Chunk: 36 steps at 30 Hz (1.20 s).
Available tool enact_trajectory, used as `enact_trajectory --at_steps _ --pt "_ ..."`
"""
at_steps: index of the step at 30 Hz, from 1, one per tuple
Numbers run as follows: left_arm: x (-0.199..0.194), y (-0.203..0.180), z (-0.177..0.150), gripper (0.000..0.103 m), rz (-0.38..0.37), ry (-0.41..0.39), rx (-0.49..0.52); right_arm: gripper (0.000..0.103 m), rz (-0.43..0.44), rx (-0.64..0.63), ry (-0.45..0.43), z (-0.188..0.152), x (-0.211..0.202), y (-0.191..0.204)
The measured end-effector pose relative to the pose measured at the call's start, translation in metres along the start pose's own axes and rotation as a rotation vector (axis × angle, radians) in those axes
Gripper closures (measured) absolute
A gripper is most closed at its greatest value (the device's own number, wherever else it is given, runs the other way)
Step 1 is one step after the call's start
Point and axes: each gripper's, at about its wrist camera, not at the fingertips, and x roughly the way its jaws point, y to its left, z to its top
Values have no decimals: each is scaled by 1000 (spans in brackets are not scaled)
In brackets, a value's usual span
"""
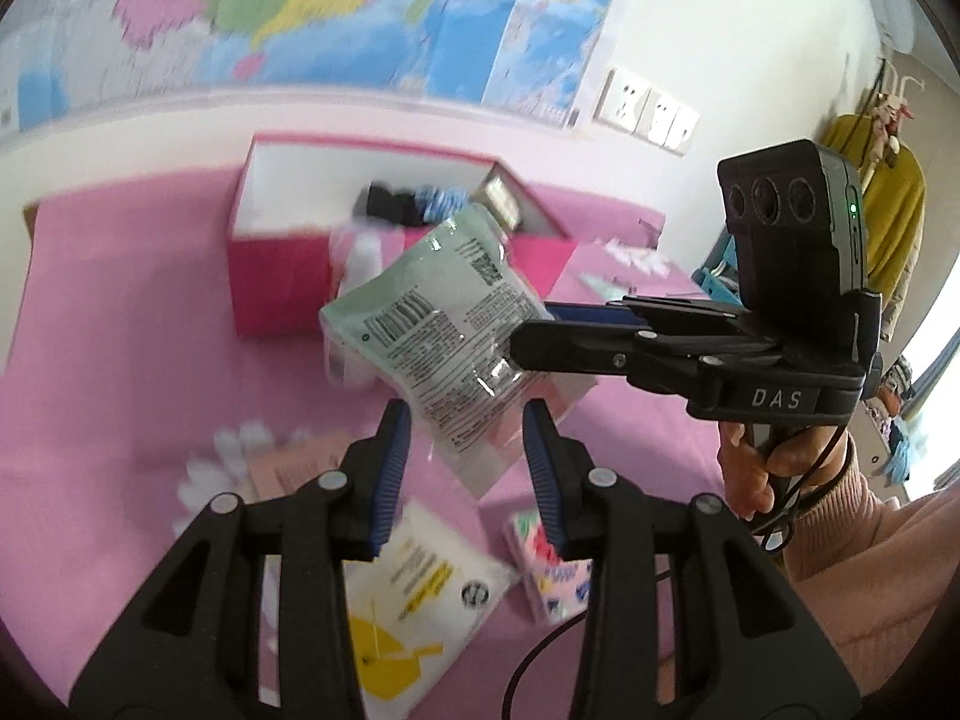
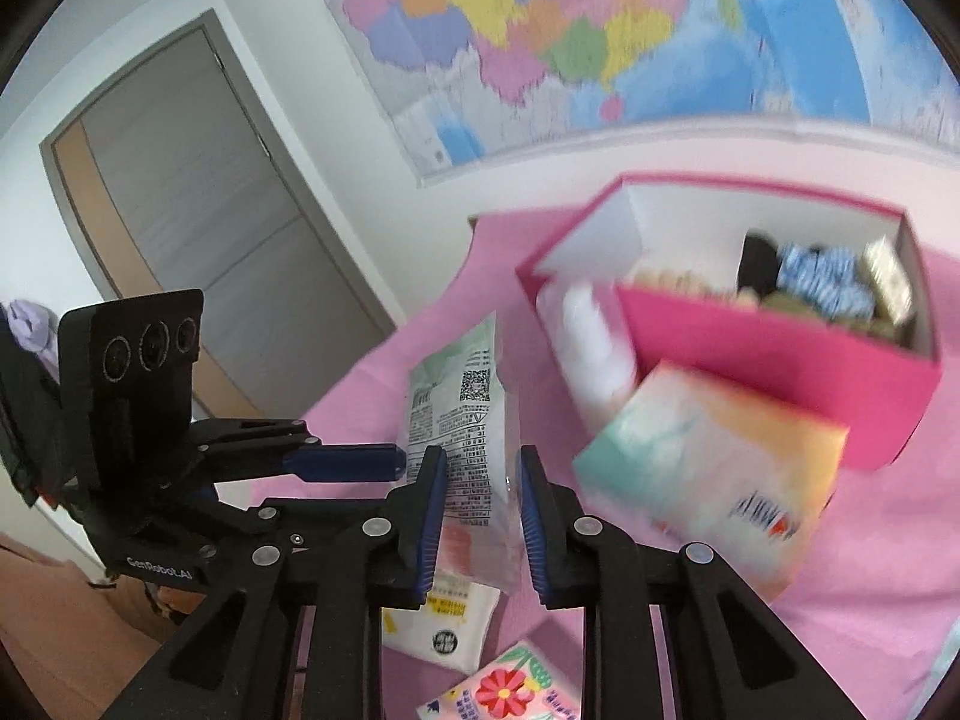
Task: Organize soft objects
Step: 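Lift the clear packet into the pink box and release it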
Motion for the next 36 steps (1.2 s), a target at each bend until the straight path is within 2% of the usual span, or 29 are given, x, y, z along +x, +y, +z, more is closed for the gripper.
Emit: enact_trajectory --at_steps 4,8,12,16,22,28,31,33,36 --pt "-2 -4 31 62 30 -47 51 80 -4 -9 -66 21 -19 -4" --pt "-2 0 58 62 67 -76 81 80 0 -9 -116 52 -15 -3" --pt "10 18 91 62 77 -67 53 80 7 23 -155 78 -5 -14" --pt "24 28 106 62 119 -43 36 80 16 77 -171 97 7 -31" --pt "56 57 115 62 156 21 -18 80 -4 129 -146 113 40 -53" --pt "87 83 115 62 190 83 -80 79 -31 167 -81 118 79 -74" --pt "96 91 113 62 219 97 -104 76 -62 194 -47 117 96 -85" --pt "96 91 112 62 247 89 -102 66 -102 205 -30 115 104 -92" --pt "88 91 108 62 243 68 -110 65 -146 243 -5 108 110 -104"
